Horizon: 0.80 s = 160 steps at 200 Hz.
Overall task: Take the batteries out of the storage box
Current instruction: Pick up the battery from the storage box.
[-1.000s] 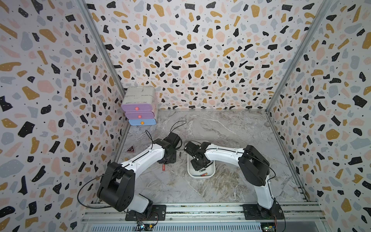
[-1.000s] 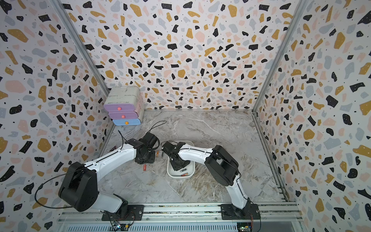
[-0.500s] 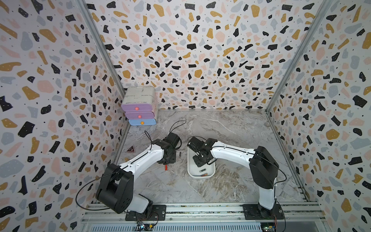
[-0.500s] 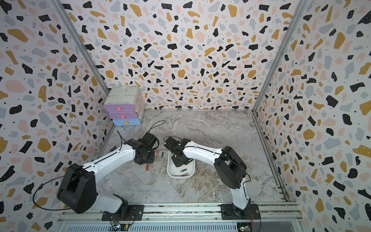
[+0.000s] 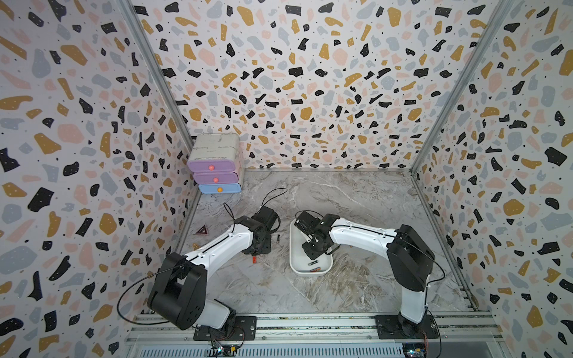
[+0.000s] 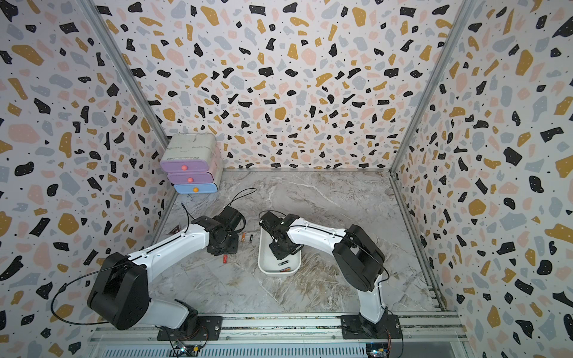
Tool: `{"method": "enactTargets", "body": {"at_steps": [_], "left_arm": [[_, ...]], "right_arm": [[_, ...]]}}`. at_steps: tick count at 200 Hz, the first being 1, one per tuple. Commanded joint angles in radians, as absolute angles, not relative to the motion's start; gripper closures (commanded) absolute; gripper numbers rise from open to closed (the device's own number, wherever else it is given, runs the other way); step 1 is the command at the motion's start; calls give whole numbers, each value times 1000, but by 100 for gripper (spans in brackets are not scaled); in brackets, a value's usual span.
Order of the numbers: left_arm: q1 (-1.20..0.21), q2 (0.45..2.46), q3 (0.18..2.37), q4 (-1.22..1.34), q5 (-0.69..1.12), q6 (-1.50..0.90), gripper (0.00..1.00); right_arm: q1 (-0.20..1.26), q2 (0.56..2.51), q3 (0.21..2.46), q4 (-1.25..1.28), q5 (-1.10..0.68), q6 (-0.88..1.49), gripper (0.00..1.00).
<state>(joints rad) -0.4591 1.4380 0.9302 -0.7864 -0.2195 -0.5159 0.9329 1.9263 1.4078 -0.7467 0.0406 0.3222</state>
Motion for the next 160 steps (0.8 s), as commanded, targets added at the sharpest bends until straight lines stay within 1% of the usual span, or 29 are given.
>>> {"method": "enactTargets", "body": {"at_steps": [1,23,30,49,59,64,107,133,160], "left_arm": [[-454,1401,902,-796,-234,-519,54],[-453,1393,890,-794,-233,-528,54],[-454,1395,888,-796,-231,-530,54],[-454,1396,892,-808,-230,-531,54],[-453,1395,894,-811,-232,-529,54],[-455,1391,896,-812,-233,-527,54],[-454,1395,900,-812,-230,-525,53],[-453,1402,901,-806,-223,-530,53],[-454,1403,895,-801,-217,-531,53]], "right_arm": [[927,1952,1416,-725,44,280,97],[921,1996,1460,-719,61,283,97],[920,2008,1476,-719,63,283,95],[917,2019,1500,-720,55,288,84],[917,2016,1502,-720,55,289,75],[916,2012,1501,-721,58,288,74],[898,1942,1523,-750,16,291,68],[875,1939,1549,-756,-12,290,68],[868,1979,1583,-775,-8,266,71]]}}
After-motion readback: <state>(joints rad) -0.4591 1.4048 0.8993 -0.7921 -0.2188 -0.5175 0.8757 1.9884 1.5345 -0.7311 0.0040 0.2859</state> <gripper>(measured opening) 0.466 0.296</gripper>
